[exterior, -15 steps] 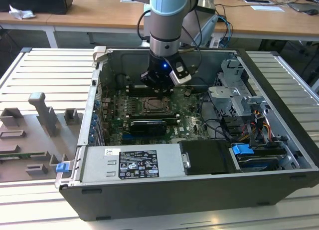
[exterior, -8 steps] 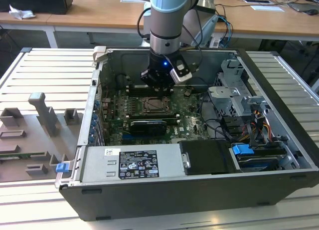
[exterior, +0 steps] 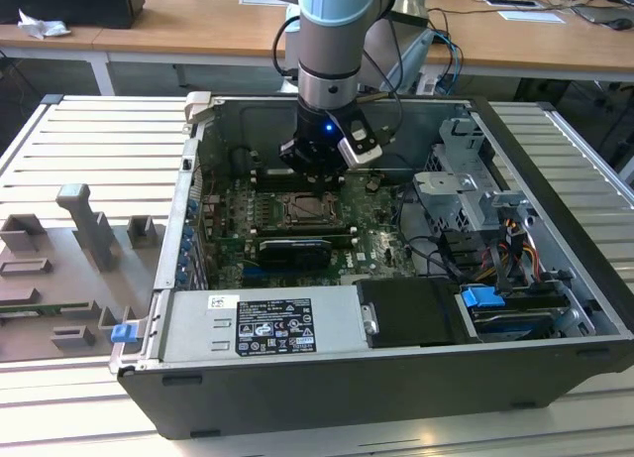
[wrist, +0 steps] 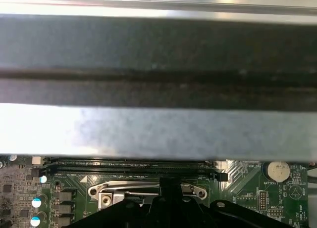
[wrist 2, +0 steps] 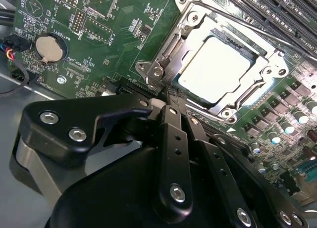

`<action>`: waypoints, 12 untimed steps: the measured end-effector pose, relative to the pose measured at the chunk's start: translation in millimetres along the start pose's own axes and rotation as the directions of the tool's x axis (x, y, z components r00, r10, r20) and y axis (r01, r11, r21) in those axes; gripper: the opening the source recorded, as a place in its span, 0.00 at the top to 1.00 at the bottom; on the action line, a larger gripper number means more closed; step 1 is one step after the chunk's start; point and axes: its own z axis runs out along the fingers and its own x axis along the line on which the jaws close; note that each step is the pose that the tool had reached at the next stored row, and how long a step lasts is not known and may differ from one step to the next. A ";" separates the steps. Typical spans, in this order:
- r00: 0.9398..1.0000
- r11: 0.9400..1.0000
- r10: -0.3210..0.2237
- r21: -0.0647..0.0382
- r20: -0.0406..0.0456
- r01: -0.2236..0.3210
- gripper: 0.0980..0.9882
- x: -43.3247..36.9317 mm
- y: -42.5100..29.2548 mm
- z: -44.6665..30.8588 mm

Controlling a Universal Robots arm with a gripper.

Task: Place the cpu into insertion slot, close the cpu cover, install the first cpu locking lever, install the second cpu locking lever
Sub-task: 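Install the second cpu locking lever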

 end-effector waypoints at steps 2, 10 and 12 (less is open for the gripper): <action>1.000 1.000 0.000 0.000 0.000 0.000 0.99 0.0 -1.4 -0.1; 1.000 1.000 0.000 0.000 0.000 0.000 0.99 0.1 -6.9 -0.6; 1.000 1.000 0.000 0.000 0.000 0.000 0.99 0.1 -7.0 -2.7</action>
